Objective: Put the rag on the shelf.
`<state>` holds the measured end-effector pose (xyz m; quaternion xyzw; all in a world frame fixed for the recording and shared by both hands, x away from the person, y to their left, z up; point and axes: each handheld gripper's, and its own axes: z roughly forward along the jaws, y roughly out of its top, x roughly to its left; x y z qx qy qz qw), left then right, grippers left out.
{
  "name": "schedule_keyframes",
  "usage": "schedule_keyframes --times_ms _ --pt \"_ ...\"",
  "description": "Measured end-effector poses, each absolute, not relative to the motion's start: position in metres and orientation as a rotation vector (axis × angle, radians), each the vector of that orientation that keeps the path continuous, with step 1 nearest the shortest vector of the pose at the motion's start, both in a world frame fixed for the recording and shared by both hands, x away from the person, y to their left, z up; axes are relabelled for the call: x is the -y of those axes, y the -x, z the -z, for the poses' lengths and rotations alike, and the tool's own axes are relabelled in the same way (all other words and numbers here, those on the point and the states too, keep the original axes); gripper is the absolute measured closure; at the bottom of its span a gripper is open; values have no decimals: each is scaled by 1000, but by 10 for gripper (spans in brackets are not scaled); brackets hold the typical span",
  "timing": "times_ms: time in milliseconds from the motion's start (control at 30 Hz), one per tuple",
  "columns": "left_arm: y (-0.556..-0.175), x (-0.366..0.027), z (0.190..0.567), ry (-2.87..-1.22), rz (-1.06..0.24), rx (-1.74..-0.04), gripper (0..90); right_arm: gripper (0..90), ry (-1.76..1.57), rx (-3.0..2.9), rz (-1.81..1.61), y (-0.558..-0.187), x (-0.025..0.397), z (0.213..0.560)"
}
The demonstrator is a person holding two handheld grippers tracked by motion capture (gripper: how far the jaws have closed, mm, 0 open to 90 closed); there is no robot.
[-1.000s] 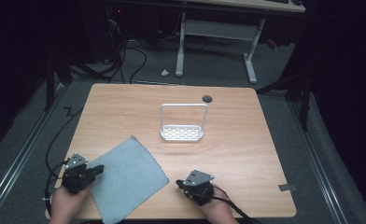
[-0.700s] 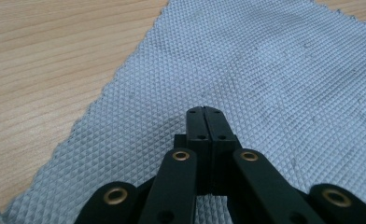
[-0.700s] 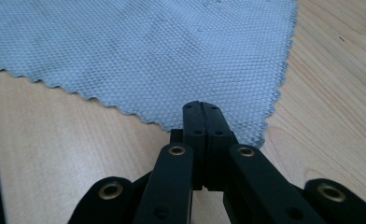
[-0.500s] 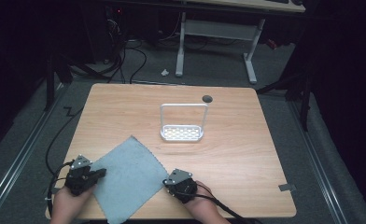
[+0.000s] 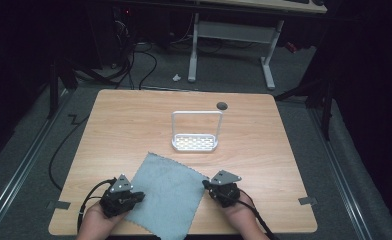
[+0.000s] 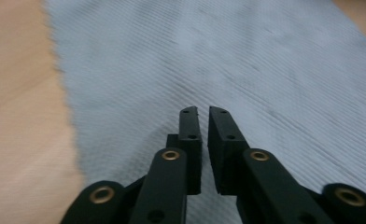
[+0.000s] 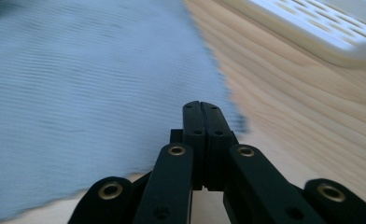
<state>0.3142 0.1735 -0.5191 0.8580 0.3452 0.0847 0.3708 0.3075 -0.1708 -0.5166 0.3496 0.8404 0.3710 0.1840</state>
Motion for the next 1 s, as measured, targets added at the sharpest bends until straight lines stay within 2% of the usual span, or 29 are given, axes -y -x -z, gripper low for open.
schedule_keyframes --times_ms 100,333,667,800,1000 --pt "-322 -186 520 -2130 -298 -975 816 900 -909 -2456 -1111 -287 152 514" --pt "-325 -192 527 -2142 -289 -1000 857 900 -816 -2572 -1060 -265 135 523" --pt "-312 -161 526 -2195 -162 -857 859 900 -956 -2484 -1006 -277 186 525" --pt "-307 -129 526 -2213 -122 -773 858 900 -1046 -2407 -987 -288 218 526" --pt "-307 -109 528 -2198 -128 -741 851 900 -1118 -2330 -953 -303 238 527"
